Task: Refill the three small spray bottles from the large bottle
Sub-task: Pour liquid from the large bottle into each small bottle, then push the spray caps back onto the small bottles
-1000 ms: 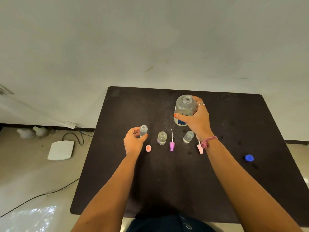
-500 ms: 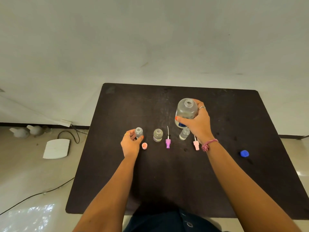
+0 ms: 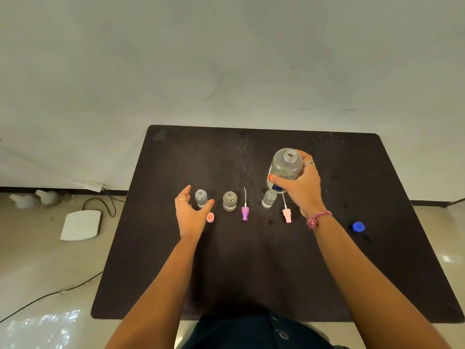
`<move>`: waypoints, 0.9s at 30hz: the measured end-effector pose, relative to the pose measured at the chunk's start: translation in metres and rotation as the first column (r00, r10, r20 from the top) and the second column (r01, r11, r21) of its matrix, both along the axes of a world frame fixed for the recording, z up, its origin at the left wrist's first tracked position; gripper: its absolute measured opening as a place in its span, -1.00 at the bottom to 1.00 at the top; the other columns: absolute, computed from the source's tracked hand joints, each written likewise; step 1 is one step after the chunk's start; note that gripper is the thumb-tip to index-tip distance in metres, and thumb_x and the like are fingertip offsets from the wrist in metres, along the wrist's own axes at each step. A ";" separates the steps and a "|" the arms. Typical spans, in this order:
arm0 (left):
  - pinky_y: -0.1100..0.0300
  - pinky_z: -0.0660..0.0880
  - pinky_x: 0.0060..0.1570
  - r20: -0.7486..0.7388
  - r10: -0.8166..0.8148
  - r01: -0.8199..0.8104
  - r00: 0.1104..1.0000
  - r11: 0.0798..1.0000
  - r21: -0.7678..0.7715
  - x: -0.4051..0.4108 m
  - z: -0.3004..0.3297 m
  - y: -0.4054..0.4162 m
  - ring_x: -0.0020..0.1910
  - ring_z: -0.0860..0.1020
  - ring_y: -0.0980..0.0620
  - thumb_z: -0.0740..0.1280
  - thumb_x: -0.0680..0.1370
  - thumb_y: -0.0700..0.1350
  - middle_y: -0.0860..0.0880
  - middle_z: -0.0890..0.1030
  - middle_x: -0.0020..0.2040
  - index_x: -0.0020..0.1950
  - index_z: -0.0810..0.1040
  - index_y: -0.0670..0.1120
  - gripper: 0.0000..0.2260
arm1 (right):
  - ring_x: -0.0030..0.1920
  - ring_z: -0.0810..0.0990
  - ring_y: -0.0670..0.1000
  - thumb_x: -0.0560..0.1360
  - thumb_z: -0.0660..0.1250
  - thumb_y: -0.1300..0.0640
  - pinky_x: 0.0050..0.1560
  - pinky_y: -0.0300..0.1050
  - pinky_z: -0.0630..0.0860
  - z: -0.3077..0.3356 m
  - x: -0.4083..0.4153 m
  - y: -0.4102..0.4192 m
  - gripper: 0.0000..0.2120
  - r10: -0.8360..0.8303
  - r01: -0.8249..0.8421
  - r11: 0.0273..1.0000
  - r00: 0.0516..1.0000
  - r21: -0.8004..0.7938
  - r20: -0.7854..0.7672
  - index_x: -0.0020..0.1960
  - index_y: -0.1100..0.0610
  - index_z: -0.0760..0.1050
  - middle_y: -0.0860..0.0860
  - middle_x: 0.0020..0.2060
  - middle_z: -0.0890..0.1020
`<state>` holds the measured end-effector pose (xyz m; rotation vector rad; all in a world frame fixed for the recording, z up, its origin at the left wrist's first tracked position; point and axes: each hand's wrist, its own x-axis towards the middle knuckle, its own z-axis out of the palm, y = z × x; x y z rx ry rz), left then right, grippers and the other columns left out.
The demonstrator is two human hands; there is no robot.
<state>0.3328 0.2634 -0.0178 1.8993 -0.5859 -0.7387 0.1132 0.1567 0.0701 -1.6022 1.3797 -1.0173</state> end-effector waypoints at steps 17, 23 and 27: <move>0.49 0.30 0.19 0.268 -0.146 0.226 0.952 0.927 -0.298 -0.108 0.048 0.020 0.22 0.44 0.18 0.41 0.50 -0.18 0.05 0.45 0.22 0.29 0.44 -0.02 -0.61 | 0.13 0.48 -0.02 0.26 0.58 0.15 0.07 -0.30 0.45 0.004 -0.117 -0.003 -0.31 -0.115 0.117 0.991 0.993 0.058 -0.030 0.27 -0.05 0.30 -0.09 0.12 0.46; 0.35 0.37 0.25 0.182 -0.194 0.238 0.964 0.935 -0.262 -0.153 0.039 0.019 0.21 0.45 0.27 0.38 0.52 -0.17 0.13 0.50 0.15 0.27 0.45 0.03 -0.66 | 0.14 0.48 -0.01 0.25 0.59 0.18 0.17 -0.12 0.48 -0.006 -0.164 -0.006 -0.31 -0.114 0.118 0.990 0.992 0.075 -0.055 0.27 -0.01 0.33 -0.04 0.13 0.48; 0.36 0.35 0.26 0.161 -0.205 0.238 0.965 0.945 -0.223 -0.173 0.034 0.018 0.21 0.44 0.31 0.36 0.53 -0.17 0.09 0.50 0.21 0.27 0.43 0.06 -0.66 | 0.14 0.49 0.02 0.20 0.61 0.17 0.20 -0.01 0.51 -0.020 -0.188 -0.012 -0.32 -0.115 0.121 0.988 0.991 0.094 -0.074 0.22 -0.06 0.37 -0.01 0.13 0.50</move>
